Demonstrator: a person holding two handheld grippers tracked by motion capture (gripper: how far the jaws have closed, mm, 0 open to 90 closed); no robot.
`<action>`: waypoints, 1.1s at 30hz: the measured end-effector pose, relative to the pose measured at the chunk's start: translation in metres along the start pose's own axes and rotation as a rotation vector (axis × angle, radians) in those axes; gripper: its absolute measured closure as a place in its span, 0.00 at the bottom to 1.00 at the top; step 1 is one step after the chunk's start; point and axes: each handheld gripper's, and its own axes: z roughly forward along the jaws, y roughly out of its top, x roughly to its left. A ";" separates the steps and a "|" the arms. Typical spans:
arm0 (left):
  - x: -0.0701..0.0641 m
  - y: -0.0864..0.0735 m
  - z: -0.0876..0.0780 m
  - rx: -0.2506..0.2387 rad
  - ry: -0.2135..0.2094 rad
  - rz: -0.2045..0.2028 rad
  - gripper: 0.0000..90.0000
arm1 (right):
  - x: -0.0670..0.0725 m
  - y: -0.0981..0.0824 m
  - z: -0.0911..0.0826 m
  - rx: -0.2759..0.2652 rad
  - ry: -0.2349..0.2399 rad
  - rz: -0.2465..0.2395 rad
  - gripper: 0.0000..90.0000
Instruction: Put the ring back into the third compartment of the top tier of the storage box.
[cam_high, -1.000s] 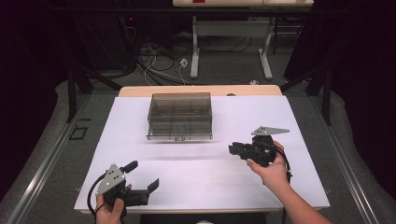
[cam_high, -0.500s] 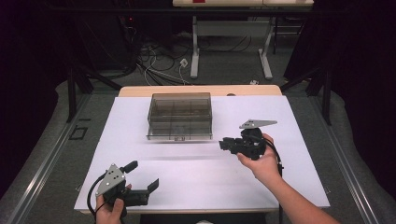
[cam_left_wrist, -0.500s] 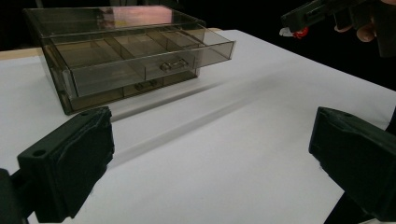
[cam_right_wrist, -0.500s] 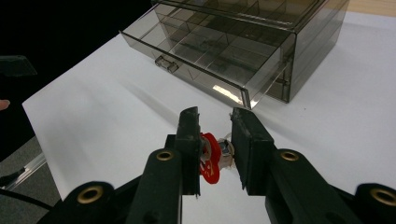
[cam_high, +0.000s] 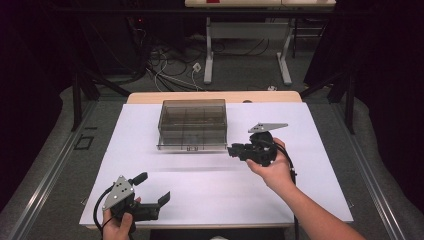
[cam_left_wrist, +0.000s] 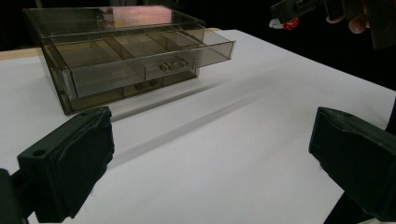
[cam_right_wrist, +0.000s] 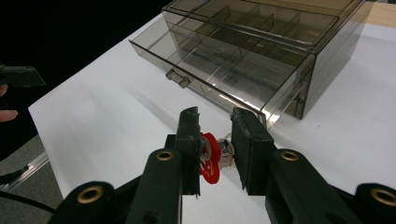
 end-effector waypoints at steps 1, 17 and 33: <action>0.000 0.000 0.000 0.000 -0.001 0.000 0.00 | 0.001 0.002 0.001 0.004 0.001 -0.002 0.81; 0.000 0.000 0.000 0.000 -0.002 0.001 0.00 | 0.004 0.016 0.009 0.002 -0.001 -0.011 0.81; 0.000 0.000 0.000 0.000 -0.004 0.000 0.00 | 0.005 0.030 0.023 0.006 -0.018 -0.020 0.81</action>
